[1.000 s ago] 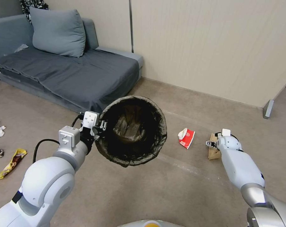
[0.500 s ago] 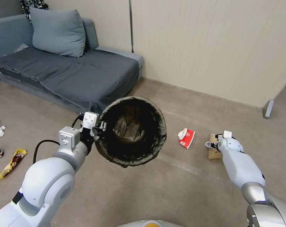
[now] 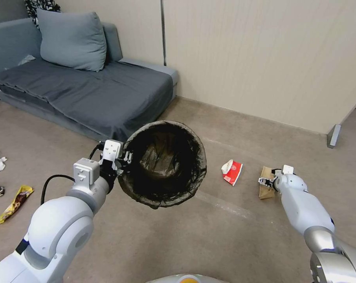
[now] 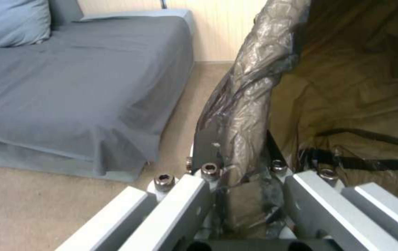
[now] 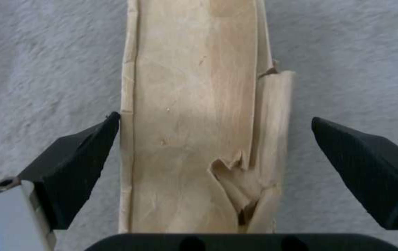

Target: Pick up the trash bin, then pick up the garbage from the floor and place it into the trash bin.

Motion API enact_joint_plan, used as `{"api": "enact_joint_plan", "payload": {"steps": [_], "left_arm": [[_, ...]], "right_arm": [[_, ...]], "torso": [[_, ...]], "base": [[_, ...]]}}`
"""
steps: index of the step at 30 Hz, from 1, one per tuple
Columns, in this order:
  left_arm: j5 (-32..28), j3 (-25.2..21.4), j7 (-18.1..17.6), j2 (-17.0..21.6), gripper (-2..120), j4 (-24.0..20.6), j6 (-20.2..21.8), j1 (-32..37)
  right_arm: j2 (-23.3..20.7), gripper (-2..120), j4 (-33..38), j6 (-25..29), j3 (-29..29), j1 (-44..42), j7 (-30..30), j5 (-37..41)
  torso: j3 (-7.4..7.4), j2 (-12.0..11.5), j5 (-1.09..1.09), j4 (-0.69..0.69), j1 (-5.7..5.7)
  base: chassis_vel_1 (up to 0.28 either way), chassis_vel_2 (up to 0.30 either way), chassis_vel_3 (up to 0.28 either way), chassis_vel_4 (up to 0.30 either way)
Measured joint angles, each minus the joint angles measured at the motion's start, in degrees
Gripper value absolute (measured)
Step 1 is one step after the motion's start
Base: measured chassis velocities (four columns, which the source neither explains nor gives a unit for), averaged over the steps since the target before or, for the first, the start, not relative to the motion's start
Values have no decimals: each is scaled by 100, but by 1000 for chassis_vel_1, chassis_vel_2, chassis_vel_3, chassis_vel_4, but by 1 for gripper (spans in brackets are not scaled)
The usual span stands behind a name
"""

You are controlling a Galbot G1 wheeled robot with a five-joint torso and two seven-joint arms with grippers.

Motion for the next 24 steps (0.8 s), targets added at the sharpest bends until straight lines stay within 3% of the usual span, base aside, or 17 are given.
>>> {"api": "enact_joint_plan", "payload": {"steps": [12, 21, 24], "left_arm": [[25, 33, 36, -26, 0, 76, -31, -77], [39, 28, 39, -16, 0, 77, -35, -45], [44, 43, 46, -11, 0, 116, -48, -90]], "right_arm": [[-130, 100, -26, 81, 19, -60, 42, 30], [-23, 73, -71, 116, 31, -60, 28, 44], [-41, 56, -3, 114, 42, -103, 8, 49]], "torso": [[0, 0, -1, -2, 0], [0, 0, 0, -2, 0], [0, 0, 0, -2, 0]], "base": [[0, 0, 0, 0], [0, 0, 0, 0], [0, 0, 0, 0]]}}
